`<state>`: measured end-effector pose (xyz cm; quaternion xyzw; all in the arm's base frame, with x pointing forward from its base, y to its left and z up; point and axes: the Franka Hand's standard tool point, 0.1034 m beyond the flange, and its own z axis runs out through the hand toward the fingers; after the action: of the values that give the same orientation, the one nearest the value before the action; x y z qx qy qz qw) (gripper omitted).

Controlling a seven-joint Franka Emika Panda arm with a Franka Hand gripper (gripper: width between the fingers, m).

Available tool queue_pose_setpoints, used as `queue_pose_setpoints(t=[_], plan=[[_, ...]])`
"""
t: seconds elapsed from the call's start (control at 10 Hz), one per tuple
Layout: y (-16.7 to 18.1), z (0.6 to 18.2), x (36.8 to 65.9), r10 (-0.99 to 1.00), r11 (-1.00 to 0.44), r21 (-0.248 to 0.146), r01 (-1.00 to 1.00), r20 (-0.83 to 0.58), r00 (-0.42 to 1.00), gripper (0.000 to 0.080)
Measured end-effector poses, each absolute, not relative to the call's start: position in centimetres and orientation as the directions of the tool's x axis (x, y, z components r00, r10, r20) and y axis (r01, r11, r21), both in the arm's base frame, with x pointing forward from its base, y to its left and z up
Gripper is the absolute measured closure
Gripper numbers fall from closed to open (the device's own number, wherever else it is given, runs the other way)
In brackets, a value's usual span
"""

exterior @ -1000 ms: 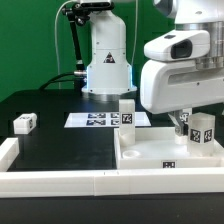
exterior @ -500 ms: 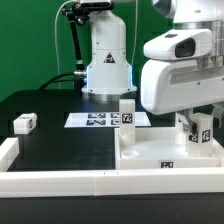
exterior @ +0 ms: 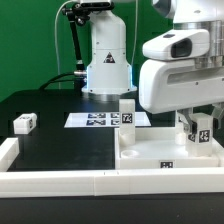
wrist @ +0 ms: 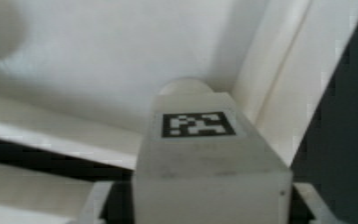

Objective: Assemble square table

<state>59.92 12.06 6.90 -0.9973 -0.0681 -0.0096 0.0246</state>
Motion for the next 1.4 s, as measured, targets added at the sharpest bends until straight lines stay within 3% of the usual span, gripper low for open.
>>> queue_pose_setpoints(t=[0.3,1.0,1.1,1.2,1.3,1.4], plan=[[12.0,6.8,59.9,-0.177,-0.983,-0.051,-0.177,0.006,0.984,0.0509],[9.3,6.9,60.2,-0.56,-0.828,-0.025,-0.56,0.001,0.829,0.0499],[9.4,6.9,60.2,-0.563,-0.826,-0.026,-0.563,0.001,0.826,0.0377],[9.4,6.9,60.2,-0.552,-0.833,-0.026,-0.552,0.001,0.834,0.0377],[9.5,7.3,60.2,-0.512,-0.858,-0.026,-0.512,0.0,0.859,0.0243],[9.6,7.7,60.3,-0.482,-0.876,-0.031,-0.482,0.004,0.876,0.0172]])
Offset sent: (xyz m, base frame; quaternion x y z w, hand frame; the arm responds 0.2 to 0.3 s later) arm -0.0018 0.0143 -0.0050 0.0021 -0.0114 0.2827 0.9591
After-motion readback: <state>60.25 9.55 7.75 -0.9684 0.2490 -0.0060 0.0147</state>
